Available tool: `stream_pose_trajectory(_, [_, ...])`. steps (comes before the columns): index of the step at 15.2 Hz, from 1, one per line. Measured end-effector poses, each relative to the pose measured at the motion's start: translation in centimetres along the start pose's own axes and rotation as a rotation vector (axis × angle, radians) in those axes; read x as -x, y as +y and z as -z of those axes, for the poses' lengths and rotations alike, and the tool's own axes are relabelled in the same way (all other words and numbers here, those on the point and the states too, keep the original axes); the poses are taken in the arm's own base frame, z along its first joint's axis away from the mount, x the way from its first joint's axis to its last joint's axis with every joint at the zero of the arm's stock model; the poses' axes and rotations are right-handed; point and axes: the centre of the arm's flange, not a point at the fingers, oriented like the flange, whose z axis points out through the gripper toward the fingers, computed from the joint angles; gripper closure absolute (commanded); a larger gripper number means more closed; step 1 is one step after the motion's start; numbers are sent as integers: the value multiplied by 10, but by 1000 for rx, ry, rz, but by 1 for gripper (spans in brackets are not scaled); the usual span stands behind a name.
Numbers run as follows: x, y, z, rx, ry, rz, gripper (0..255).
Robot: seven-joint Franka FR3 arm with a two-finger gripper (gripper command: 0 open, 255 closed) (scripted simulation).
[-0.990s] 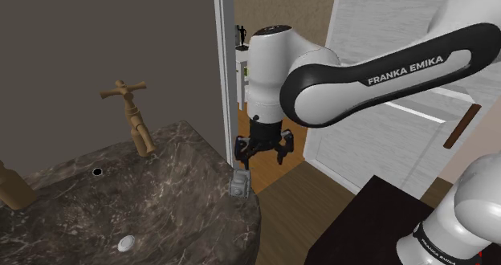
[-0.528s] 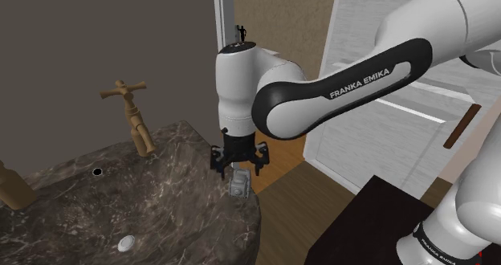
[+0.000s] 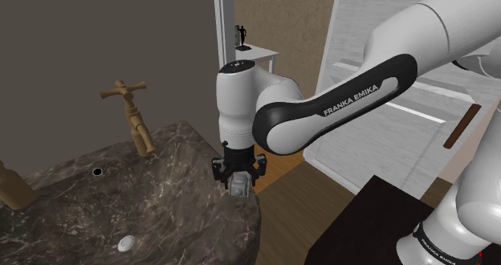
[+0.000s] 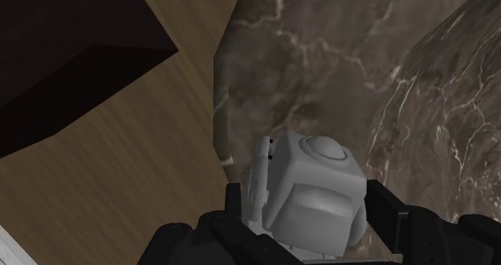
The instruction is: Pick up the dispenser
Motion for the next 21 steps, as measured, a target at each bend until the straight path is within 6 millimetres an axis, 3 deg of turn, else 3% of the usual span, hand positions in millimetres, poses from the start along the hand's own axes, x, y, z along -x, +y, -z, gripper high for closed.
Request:
stream_pose_trajectory(10, [0,0,2,0,0,0,255])
stream_pose_trajectory(21, [-2,-2,57,0,0,0,255])
